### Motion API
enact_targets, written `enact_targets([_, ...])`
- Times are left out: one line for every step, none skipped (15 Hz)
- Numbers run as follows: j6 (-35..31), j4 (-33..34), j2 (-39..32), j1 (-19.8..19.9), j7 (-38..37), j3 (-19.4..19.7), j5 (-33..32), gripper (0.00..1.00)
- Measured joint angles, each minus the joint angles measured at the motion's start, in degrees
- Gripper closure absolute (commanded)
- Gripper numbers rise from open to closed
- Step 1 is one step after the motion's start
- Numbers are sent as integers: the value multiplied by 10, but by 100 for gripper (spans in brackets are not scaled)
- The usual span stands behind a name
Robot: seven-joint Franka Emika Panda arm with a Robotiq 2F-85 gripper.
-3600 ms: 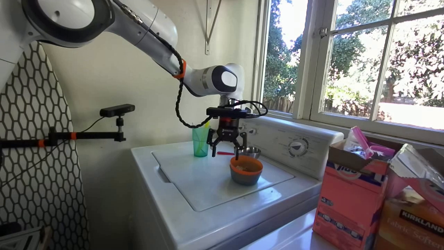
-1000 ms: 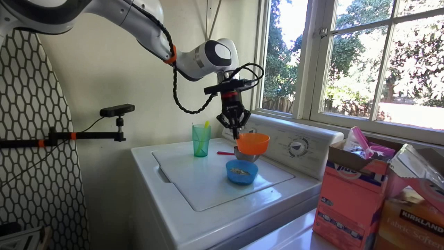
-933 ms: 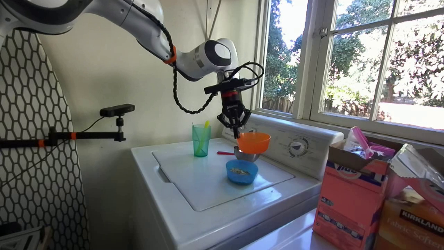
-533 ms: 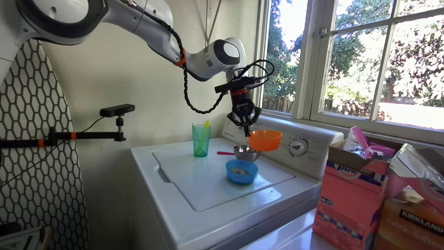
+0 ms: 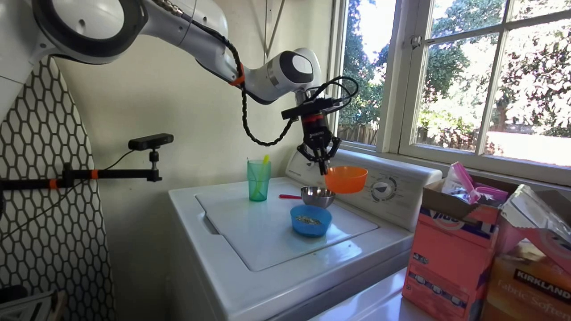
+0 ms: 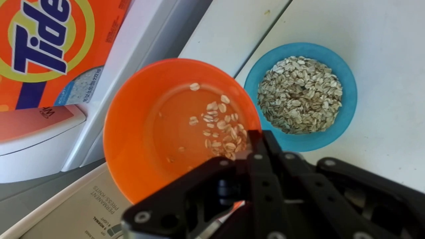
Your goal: Unstack the bowls on the counter
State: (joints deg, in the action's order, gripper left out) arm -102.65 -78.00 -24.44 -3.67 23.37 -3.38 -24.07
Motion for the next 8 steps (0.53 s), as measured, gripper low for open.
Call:
enact_targets([8, 17, -9, 0, 6, 0, 0, 99])
enact_targets([18, 39, -22, 0, 14, 0, 1, 99])
enact_targets([32, 65, -37, 0, 25, 1, 2, 99])
enact_targets([48, 92, -53, 1, 37, 1, 4, 99])
enact_targets([65, 119, -69, 1, 51, 1, 6, 99])
enact_targets([81, 145, -85, 1, 63, 2, 8, 99])
enact_targets([95, 169, -101, 1, 74, 2, 9, 99])
enact_targets([108, 195, -119, 1, 84, 3, 10, 99])
